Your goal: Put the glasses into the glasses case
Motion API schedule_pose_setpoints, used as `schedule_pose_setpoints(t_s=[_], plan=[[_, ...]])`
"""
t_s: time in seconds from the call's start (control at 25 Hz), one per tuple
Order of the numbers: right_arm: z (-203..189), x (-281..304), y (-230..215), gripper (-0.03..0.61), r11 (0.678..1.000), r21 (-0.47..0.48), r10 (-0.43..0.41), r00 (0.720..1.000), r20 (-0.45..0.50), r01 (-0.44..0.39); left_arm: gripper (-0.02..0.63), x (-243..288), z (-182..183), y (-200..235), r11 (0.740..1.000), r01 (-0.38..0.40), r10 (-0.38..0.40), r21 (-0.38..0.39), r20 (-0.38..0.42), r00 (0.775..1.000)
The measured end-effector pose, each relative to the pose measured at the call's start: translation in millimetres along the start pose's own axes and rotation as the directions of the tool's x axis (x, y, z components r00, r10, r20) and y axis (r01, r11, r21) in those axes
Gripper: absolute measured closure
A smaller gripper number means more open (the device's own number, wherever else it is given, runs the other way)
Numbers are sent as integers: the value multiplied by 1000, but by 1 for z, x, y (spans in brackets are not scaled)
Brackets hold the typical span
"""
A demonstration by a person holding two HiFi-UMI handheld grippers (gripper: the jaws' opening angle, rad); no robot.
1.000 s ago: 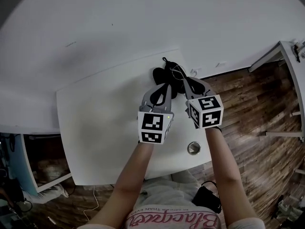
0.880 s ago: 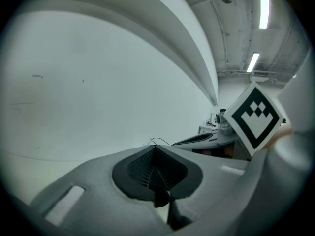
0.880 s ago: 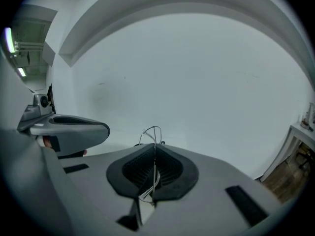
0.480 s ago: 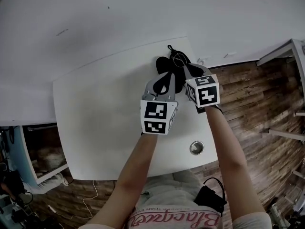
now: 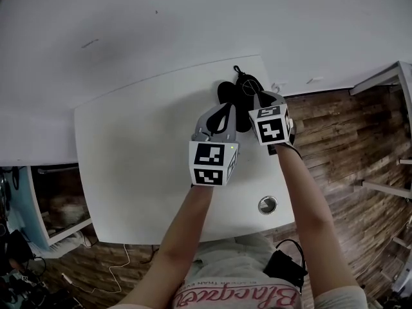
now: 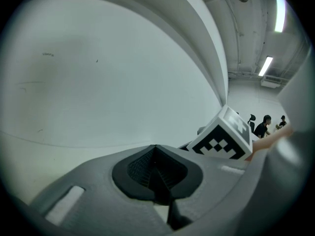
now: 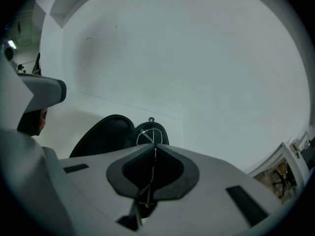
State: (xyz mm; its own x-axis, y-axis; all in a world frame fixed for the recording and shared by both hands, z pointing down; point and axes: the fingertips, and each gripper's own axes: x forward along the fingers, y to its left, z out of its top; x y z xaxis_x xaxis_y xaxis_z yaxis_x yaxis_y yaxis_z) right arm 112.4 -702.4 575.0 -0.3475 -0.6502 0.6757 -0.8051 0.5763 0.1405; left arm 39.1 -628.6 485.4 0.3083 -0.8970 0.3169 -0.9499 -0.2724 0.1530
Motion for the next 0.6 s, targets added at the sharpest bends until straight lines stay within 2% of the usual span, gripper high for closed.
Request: schedule_pose_setpoints(t_s=[0.16,0.4,0.6], plan=[[0,-3,-1,561,1000,2,0,1000,25,0,607,-4,2,-1,1000,-3,3,6,2,1000],[11,-29,-9,511,999,35,-7,994,109,3,607,-13,13,-6,1000,-9,9,3,29,1000],[25,-73,-9,495,995,91,31,980,199,-50,607,-26,32,-21,999,2,-5,41,71,997]])
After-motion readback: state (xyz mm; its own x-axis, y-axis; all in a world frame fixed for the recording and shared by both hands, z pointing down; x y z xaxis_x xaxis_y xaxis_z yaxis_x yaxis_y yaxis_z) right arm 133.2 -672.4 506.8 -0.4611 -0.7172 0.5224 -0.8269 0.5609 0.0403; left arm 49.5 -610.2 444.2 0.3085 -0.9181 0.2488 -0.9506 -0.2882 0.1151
